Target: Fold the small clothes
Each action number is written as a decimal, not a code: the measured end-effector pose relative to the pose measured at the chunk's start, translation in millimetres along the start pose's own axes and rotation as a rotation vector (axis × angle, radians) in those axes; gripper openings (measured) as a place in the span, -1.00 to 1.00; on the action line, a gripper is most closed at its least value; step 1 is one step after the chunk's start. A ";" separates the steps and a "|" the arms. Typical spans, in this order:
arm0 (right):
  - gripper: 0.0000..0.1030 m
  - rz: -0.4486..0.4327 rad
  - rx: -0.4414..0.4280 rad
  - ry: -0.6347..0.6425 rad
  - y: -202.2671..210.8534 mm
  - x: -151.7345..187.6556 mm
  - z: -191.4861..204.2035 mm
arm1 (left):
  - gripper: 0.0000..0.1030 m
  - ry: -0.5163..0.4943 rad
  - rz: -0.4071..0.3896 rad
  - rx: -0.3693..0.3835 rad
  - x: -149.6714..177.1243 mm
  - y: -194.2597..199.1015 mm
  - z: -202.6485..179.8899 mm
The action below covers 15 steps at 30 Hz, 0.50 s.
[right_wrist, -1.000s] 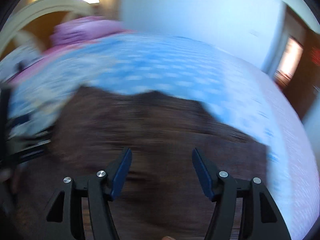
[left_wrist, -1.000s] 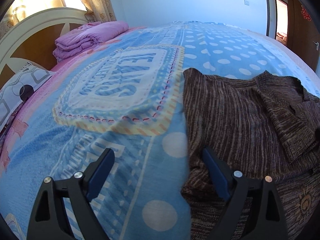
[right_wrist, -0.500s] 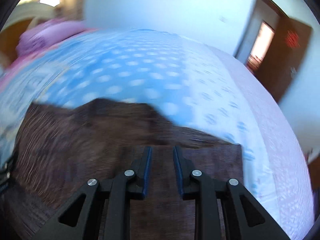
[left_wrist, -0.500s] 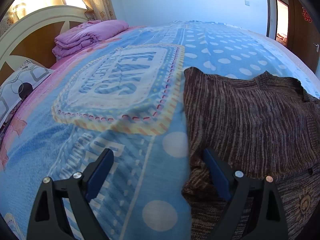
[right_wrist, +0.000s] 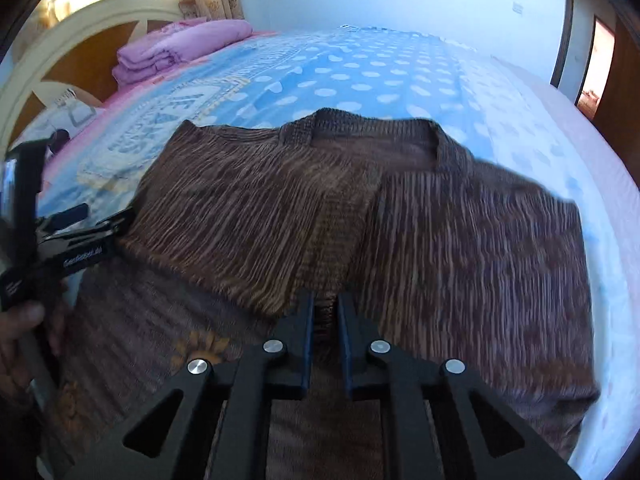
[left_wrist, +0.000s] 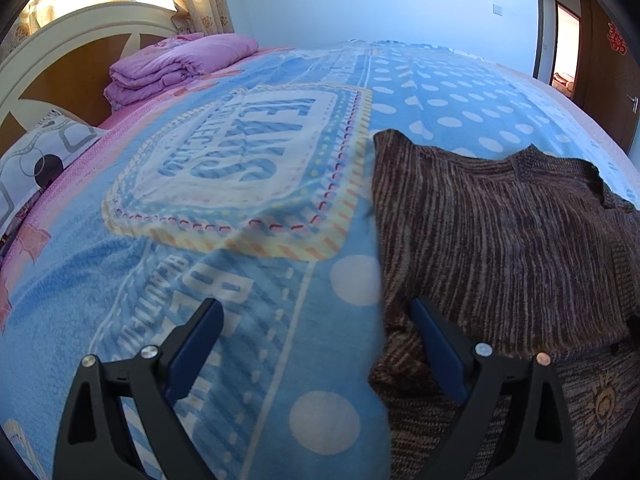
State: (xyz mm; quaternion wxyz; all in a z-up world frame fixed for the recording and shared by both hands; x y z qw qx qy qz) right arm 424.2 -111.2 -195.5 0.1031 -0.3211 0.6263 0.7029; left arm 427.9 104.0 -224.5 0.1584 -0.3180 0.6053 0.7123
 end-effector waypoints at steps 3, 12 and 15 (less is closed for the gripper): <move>-0.79 0.011 -0.003 0.010 6.4 6.4 -3.6 | 0.92 0.006 0.006 0.003 1.3 -1.1 0.4; -0.71 -0.005 0.002 0.008 5.2 -0.7 6.1 | 1.00 0.014 0.019 -0.034 4.2 -1.6 6.4; -0.71 0.001 0.000 0.034 6.8 10.2 10.1 | 1.00 0.006 0.015 -0.037 6.0 1.7 6.9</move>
Point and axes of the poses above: each gripper's, at about its wrist camera, not at the fingertips, and y roughly against the way its jaws point, z to its left, x to its underside, the point moved 10 cm from there along -y, roughly the way its jaws point, and after that the axes turned 1 degree about y, right-handed, at the moved point
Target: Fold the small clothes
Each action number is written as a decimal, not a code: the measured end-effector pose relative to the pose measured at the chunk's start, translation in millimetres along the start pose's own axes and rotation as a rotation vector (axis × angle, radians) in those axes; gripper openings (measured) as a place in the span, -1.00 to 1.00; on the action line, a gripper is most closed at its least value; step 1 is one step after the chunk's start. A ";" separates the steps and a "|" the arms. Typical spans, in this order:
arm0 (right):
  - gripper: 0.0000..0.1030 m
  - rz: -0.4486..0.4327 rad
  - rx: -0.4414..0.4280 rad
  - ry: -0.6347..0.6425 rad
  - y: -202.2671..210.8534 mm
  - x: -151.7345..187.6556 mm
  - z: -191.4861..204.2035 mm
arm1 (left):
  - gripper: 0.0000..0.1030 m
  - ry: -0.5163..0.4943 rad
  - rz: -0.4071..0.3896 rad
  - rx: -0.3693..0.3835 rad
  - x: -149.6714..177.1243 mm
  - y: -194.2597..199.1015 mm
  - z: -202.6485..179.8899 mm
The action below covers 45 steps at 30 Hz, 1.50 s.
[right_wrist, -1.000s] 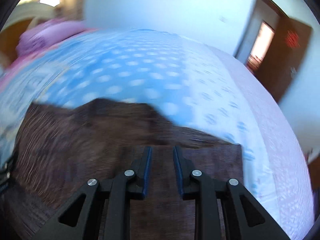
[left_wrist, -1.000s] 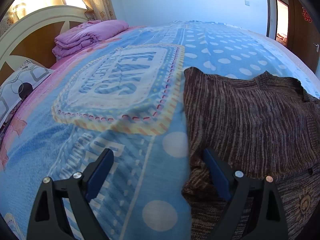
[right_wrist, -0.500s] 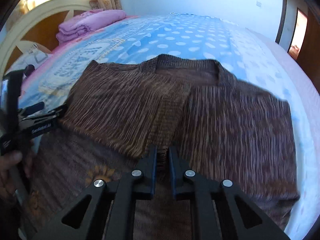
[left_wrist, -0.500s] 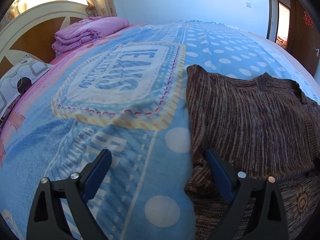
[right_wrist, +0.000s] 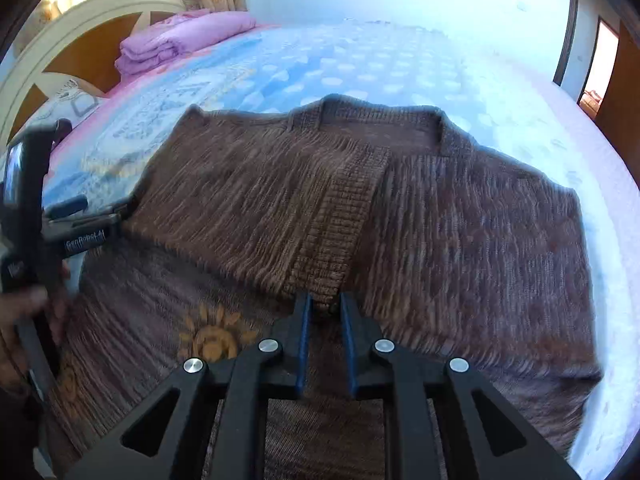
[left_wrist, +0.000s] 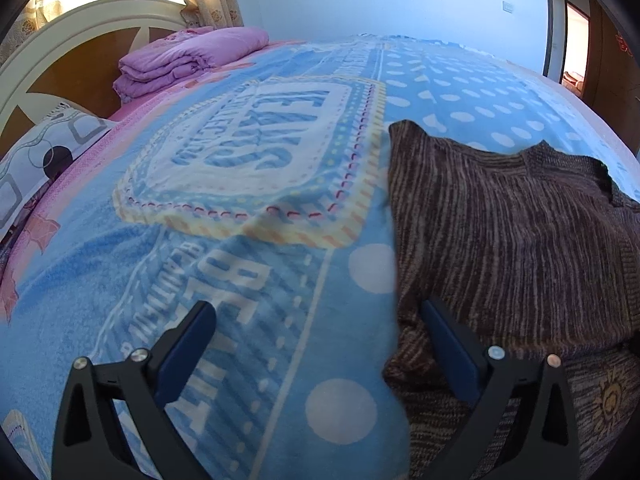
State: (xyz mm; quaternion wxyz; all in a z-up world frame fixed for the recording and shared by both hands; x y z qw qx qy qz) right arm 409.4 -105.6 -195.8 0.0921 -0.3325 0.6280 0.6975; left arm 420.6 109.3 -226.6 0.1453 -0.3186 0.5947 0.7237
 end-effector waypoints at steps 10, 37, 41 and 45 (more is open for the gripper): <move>-0.71 -0.032 0.151 -0.144 31.3 22.6 -115.8 | 1.00 -0.003 0.000 -0.001 1.3 2.0 1.0; -0.10 -0.176 0.128 -0.174 69.1 42.7 -126.1 | 1.00 -0.009 -0.024 -0.033 3.3 17.5 10.9; -0.10 -0.167 0.161 -0.160 51.5 6.2 -135.4 | 1.00 -0.032 -0.119 -0.086 -19.1 35.1 7.0; -0.10 -0.127 0.245 -0.184 25.4 -14.2 -164.4 | 1.00 -0.065 -0.153 -0.100 -42.9 31.2 -3.6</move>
Point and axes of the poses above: each gripper's, at about its wrist camera, not at the fingertips, and y roughly against the way its jaws point, z to its left, x to its underside, the point moved 10 cm from there along -y, roughly the way its jaws point, and after that the axes turned 1 degree about y, right-handed, at the moved point
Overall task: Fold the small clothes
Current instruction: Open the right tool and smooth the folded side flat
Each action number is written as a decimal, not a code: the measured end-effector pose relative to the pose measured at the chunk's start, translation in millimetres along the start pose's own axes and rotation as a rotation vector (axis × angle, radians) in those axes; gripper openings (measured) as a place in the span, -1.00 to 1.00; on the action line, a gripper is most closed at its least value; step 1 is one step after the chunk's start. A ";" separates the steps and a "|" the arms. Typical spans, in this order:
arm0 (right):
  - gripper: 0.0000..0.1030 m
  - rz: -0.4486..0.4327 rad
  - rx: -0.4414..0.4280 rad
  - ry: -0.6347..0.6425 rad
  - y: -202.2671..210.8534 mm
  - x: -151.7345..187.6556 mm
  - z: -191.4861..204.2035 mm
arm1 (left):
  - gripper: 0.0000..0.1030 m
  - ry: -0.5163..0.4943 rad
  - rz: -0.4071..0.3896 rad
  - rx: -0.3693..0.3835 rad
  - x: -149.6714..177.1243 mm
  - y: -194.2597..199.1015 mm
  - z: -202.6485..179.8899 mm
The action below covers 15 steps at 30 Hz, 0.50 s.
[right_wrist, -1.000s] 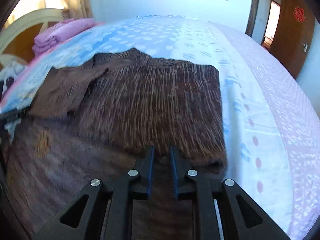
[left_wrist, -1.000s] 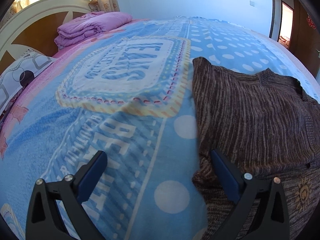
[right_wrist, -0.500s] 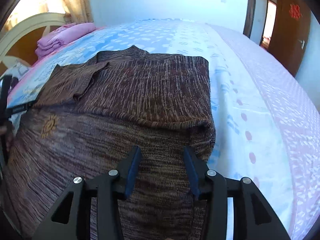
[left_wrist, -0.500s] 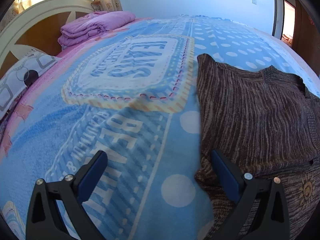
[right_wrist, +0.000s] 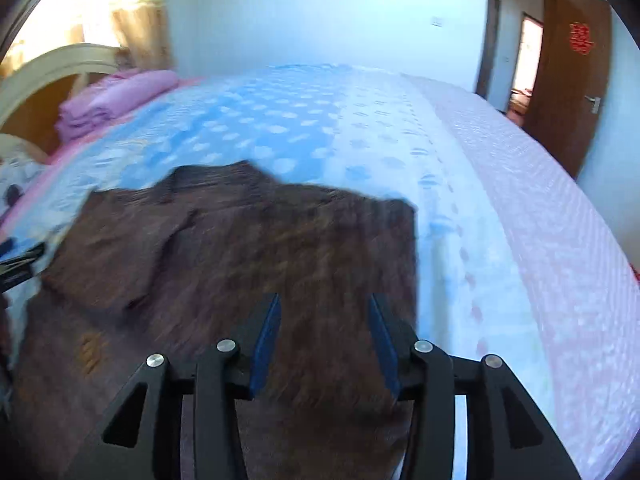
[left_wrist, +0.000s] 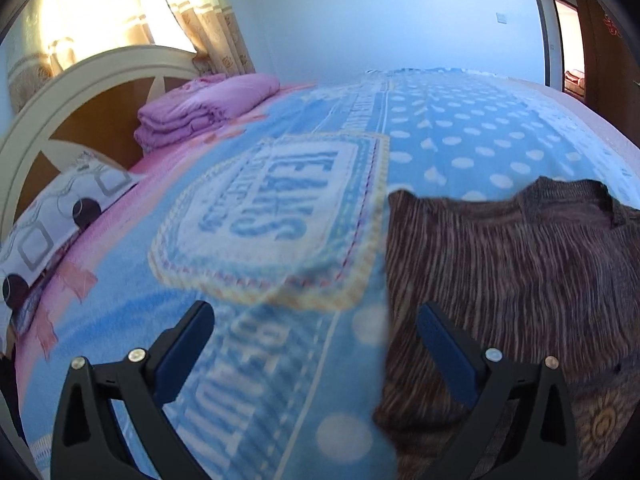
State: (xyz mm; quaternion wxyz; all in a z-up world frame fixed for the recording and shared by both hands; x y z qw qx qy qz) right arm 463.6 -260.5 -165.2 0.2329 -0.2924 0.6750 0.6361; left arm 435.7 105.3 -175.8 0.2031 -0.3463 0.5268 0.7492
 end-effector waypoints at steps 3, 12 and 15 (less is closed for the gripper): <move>-0.10 0.087 0.067 -0.007 -28.0 6.9 -21.4 | 1.00 -0.067 0.047 -0.039 -4.1 -29.5 -8.8; -0.09 0.086 0.049 -0.080 -23.8 26.7 -58.2 | 1.00 -0.065 0.103 -0.083 15.2 -42.7 8.7; -0.09 0.024 0.080 -0.089 0.9 24.4 -54.5 | 1.00 -0.085 0.080 -0.108 14.4 -34.7 9.1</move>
Point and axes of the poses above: each gripper's, at about its wrist camera, not at the fingertips, and y roughly against the way its jaws point, z to its left, x to its underside, the point moved 10 cm from there along -y, roughly the way its jaws point, and after that the axes turned 1 degree about y, right-handed, at the moved point
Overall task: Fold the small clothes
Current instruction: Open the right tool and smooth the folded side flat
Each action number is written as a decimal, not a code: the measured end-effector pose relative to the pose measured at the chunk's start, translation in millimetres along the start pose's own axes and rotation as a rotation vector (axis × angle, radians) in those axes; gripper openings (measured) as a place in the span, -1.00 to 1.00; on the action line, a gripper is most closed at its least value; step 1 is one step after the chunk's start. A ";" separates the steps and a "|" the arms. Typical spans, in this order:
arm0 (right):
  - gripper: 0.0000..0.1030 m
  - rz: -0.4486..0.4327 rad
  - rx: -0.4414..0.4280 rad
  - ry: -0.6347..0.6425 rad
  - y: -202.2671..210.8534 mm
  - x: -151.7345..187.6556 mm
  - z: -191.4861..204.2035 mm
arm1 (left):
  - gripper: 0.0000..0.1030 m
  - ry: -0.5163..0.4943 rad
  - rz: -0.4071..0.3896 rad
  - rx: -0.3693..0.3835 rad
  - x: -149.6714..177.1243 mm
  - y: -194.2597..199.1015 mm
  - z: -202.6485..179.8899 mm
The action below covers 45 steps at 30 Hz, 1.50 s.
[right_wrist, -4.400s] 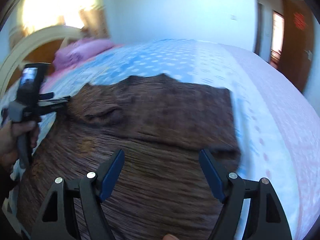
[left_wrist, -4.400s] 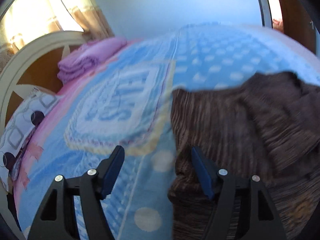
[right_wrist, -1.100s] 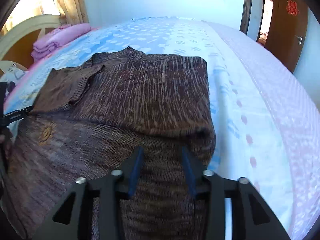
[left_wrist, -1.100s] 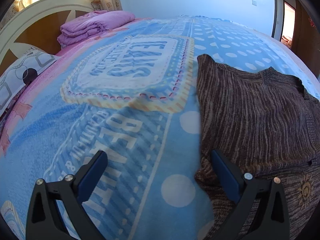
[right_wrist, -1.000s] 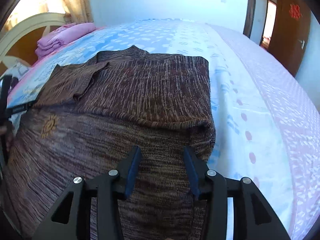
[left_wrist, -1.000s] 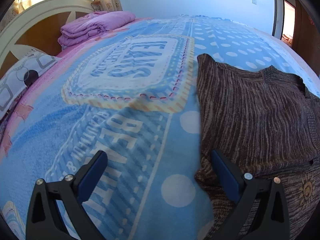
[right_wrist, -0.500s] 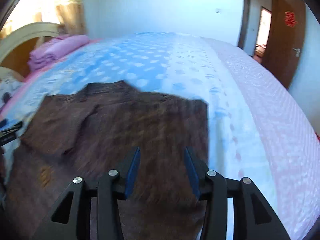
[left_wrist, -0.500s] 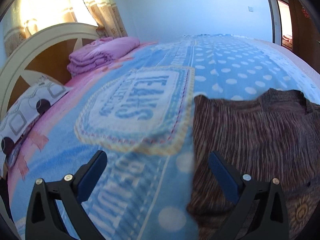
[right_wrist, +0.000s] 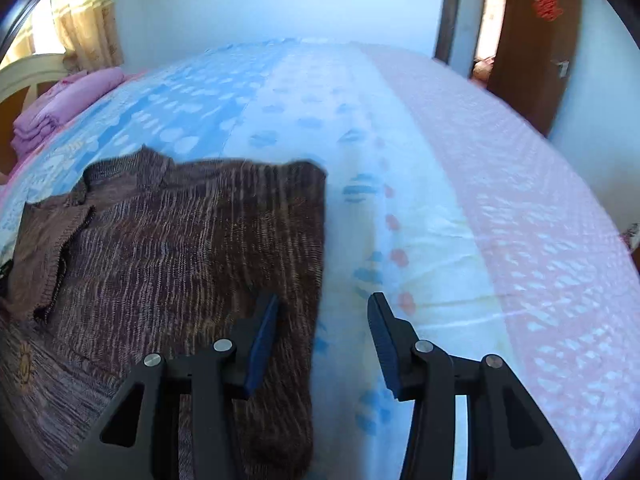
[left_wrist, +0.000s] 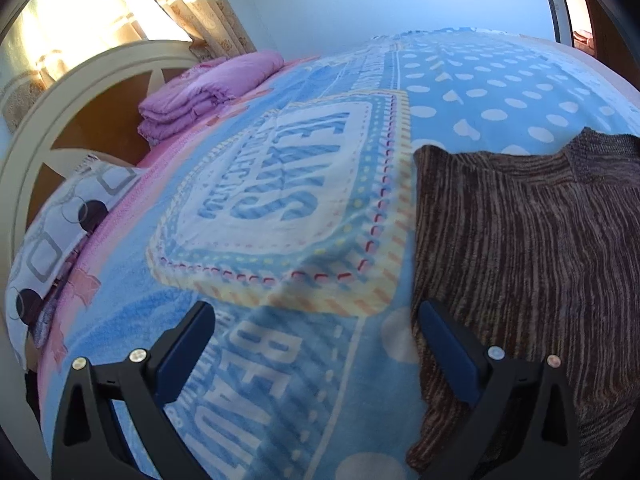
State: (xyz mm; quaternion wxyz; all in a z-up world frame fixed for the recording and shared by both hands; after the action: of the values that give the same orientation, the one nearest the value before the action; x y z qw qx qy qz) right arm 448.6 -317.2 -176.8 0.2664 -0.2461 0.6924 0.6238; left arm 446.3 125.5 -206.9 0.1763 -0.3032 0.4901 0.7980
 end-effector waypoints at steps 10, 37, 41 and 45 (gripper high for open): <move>0.01 0.080 -0.102 -0.043 3.4 35.7 -5.0 | 1.00 0.036 0.044 0.104 23.6 12.1 0.4; 0.05 0.050 -0.096 -0.008 53.6 67.5 8.2 | 1.00 0.040 -0.027 0.235 49.3 72.0 5.7; 0.05 0.056 -0.107 0.009 62.7 75.4 15.9 | 1.00 0.034 -0.043 0.256 52.9 87.4 8.0; 0.09 0.066 -0.133 0.018 76.1 87.6 24.2 | 1.00 0.017 -0.055 0.275 64.4 105.2 8.6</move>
State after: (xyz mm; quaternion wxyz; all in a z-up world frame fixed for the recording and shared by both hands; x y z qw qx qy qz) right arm 334.3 -286.2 -182.2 0.2226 -0.2461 0.6597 0.6743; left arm 334.3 84.0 -175.3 0.2337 -0.2960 0.5879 0.7156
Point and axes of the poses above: each gripper's, at about its wrist camera, not at the fingertips, and y roughly against the way its jaws point, z to its left, x to its underside, the point moved 10 cm from there along -y, roughly the way its jaws point, and after that the axes turned 1 degree about y, right-handed, at the moved point
